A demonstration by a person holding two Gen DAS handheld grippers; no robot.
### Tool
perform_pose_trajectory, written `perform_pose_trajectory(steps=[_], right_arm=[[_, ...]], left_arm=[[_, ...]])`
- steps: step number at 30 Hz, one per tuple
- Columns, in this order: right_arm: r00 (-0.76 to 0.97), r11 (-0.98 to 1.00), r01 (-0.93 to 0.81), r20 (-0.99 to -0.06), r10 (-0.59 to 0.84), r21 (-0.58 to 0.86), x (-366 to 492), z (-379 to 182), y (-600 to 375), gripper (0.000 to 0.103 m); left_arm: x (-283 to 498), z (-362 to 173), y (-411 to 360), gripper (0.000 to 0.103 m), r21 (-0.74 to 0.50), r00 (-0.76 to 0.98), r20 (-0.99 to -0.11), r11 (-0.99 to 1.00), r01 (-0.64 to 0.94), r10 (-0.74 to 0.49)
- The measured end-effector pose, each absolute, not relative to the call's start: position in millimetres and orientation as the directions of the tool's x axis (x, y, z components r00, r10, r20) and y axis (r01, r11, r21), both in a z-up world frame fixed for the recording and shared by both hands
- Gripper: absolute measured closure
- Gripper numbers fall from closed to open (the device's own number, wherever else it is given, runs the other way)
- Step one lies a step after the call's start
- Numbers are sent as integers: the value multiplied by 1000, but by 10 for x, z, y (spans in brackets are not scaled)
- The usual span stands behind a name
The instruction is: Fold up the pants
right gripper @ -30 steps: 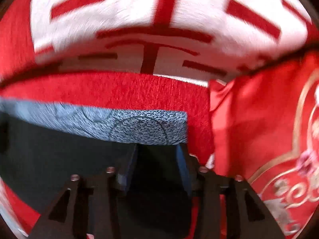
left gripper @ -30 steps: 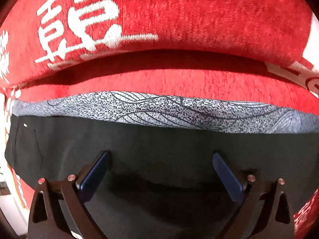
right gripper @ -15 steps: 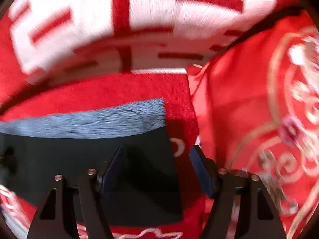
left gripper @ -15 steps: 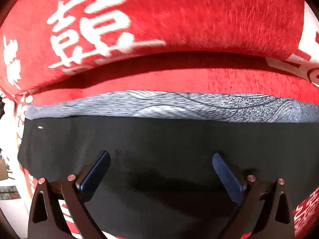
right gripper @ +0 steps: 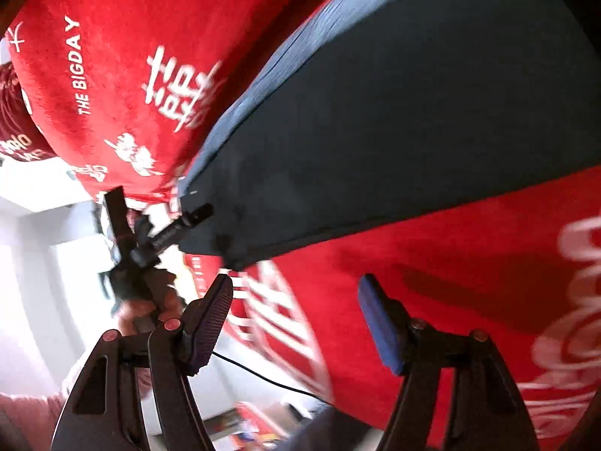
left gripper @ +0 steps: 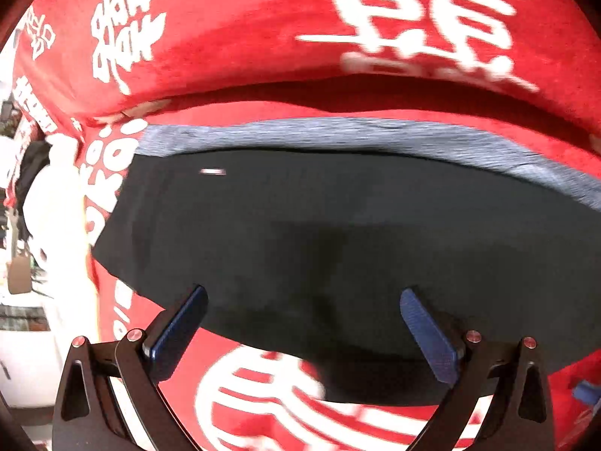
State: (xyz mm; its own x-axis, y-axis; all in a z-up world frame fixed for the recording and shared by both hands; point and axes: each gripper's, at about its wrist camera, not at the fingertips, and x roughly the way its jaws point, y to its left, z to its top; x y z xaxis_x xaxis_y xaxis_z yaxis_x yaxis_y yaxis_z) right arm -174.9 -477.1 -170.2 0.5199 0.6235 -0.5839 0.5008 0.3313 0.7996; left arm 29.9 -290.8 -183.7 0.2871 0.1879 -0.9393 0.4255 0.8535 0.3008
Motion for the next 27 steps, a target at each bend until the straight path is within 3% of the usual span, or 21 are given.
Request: perform_pose_trajectory(steps=[10,18,23,27], right_arm=[[580,258,472,-517,630,843,-1330,-2014,-4115,30],[614,219,517,-537,579,828,-1263,-1978,-4037,34],[610,277,493,-554,566,825,-1342,-1820,-3947,34],[611,247,534,-571,548,809,-1224,-2000,-3985,35]], left_arm=[[623,-2433,-2291,0,284,244,-951,851,441,190],[560,-2394,-2293,0,241,257,-958,840,486,127],[538,-2222,-2338,0,115,219,-976,853,509,1],[458,-2422,-2479,0,172,224,-973,821,545,55]])
